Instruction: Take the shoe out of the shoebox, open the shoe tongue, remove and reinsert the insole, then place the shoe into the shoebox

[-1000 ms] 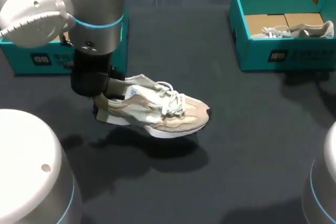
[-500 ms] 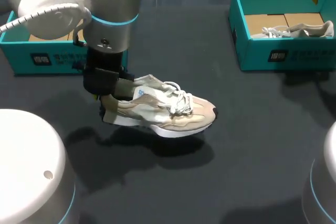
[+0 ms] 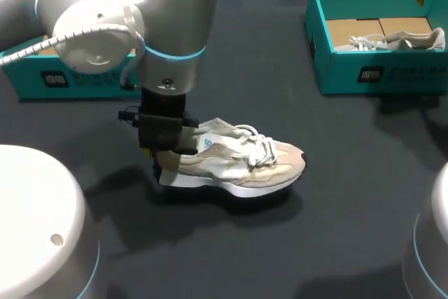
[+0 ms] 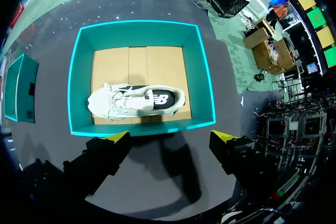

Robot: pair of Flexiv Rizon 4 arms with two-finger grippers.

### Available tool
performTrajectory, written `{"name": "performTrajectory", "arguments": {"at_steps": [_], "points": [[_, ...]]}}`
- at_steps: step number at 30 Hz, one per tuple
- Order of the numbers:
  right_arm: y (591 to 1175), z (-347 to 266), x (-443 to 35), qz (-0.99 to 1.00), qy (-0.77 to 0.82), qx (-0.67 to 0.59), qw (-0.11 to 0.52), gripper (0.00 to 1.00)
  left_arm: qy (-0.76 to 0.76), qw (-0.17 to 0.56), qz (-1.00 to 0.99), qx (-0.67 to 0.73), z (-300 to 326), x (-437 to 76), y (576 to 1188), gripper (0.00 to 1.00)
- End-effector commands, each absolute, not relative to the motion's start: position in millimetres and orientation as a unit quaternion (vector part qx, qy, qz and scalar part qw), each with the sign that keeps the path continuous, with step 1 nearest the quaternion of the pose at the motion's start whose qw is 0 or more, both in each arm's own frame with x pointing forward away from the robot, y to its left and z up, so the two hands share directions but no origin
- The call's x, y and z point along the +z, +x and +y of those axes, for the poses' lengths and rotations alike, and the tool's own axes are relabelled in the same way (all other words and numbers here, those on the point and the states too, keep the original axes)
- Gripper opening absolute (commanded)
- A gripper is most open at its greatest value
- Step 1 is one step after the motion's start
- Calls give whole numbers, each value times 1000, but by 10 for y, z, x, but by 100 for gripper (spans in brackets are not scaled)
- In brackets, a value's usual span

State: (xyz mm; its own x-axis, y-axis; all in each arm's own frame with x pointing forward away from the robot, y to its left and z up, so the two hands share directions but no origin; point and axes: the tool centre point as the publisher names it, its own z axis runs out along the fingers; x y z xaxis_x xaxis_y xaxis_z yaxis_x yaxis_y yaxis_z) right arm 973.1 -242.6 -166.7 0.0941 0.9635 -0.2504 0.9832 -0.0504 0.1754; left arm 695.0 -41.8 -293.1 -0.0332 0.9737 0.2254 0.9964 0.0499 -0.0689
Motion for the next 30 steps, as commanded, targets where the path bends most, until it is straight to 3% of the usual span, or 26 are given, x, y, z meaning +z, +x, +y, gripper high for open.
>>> {"name": "performTrajectory", "arguments": {"at_steps": [1,30], "points": [[9730,-2422,-1666,672,724,-33,151,100,-687,104,-717,-58,-581,-3103,6980,0],[9730,-2422,-1666,672,724,-33,151,100,-704,98,-699,-85,-870,-3704,7113,0]]}}
